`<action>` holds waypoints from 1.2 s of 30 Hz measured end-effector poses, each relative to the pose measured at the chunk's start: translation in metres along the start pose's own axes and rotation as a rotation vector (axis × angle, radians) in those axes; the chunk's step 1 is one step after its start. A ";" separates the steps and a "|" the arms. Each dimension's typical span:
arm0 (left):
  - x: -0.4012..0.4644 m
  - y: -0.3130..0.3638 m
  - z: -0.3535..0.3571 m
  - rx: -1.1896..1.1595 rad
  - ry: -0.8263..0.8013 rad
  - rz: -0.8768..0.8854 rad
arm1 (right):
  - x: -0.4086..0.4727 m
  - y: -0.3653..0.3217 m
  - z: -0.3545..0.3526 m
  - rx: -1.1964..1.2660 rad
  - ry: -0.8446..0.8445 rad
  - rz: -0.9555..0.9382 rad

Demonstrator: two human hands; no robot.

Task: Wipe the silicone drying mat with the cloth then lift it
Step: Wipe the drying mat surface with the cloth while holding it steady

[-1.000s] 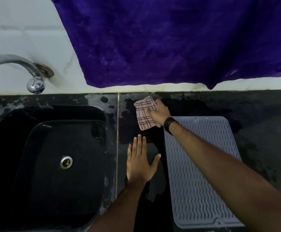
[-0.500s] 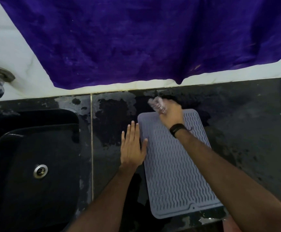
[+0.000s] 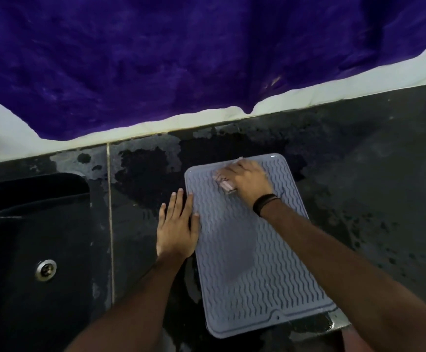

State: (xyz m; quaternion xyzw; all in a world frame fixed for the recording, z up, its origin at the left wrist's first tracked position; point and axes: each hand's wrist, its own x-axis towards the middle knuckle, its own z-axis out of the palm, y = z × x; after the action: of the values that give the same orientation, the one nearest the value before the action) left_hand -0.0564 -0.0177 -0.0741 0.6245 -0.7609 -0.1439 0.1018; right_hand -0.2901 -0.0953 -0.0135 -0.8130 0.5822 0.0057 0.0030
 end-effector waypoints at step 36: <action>0.001 0.005 -0.006 -0.004 -0.032 -0.026 | 0.001 0.015 -0.003 0.139 0.032 0.589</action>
State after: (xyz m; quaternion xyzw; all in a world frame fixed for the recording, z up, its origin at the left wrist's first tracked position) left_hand -0.0593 -0.0184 -0.0667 0.6316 -0.7541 -0.1566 0.0887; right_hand -0.3039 -0.1012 -0.0104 -0.6071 0.7918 -0.0464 0.0474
